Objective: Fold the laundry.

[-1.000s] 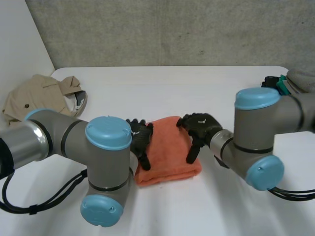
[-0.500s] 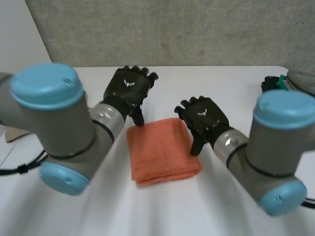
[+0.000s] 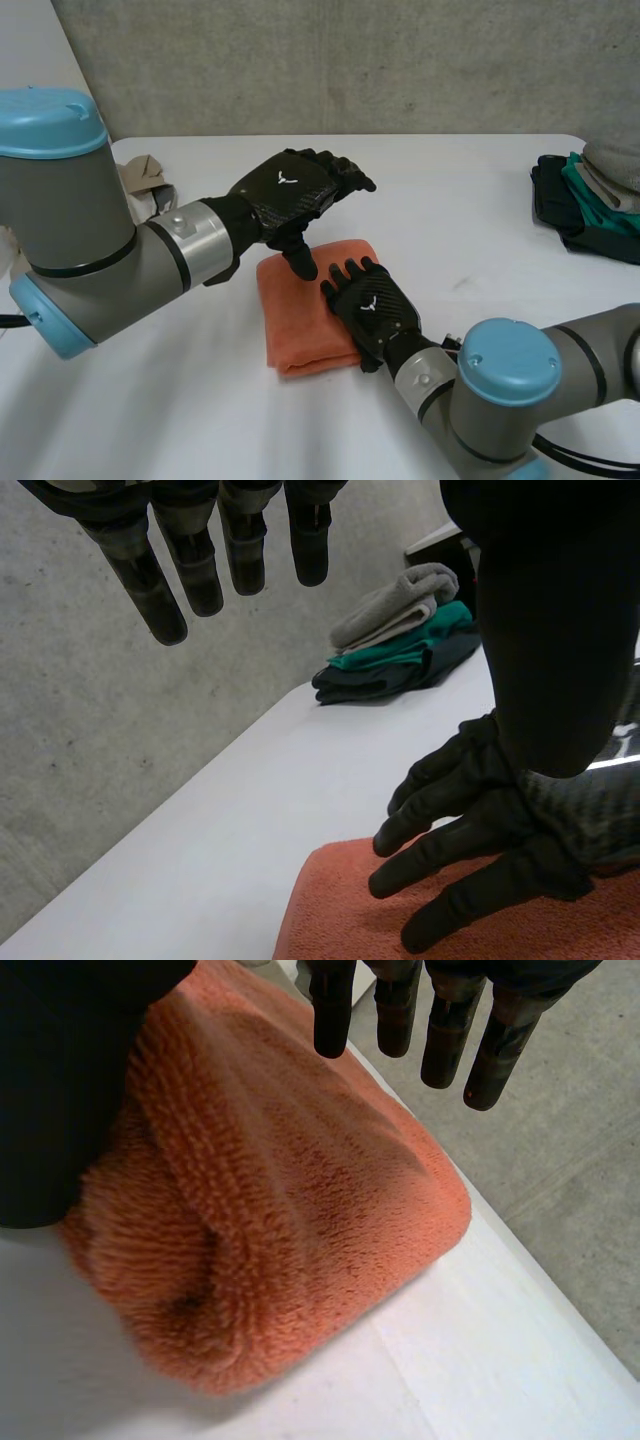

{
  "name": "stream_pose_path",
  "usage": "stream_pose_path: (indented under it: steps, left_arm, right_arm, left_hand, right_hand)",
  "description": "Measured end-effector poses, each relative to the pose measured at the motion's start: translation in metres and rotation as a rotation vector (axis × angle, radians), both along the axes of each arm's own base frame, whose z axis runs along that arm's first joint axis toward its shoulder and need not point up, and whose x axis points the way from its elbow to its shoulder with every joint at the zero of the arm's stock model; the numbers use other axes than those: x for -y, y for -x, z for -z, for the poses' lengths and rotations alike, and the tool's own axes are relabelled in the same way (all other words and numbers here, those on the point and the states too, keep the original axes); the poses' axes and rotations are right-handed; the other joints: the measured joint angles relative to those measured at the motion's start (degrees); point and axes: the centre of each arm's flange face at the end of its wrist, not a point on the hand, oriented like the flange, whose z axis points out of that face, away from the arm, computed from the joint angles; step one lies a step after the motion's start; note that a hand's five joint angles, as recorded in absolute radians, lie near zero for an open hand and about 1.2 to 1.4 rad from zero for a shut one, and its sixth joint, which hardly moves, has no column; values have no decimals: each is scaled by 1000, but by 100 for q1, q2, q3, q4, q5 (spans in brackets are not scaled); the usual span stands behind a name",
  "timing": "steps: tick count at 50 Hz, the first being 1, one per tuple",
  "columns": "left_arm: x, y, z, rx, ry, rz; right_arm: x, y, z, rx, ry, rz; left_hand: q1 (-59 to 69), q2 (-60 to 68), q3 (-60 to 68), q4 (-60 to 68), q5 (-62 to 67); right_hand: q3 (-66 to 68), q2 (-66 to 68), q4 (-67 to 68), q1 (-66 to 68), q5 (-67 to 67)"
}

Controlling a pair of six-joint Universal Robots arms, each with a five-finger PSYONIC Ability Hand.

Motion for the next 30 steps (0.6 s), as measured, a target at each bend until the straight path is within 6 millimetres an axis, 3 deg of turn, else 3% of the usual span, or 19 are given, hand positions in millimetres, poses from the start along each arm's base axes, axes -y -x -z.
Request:
stream_pose_path:
  steps: [30]
  left_arm:
    - [-1,-1,1,0,-5,-6]
  right_arm:
    - [39,-31,-2,50,55,-6]
  left_hand:
    - [0,0,0,-1,1]
  right_hand:
    - [1569,1488,1412,1462,1106]
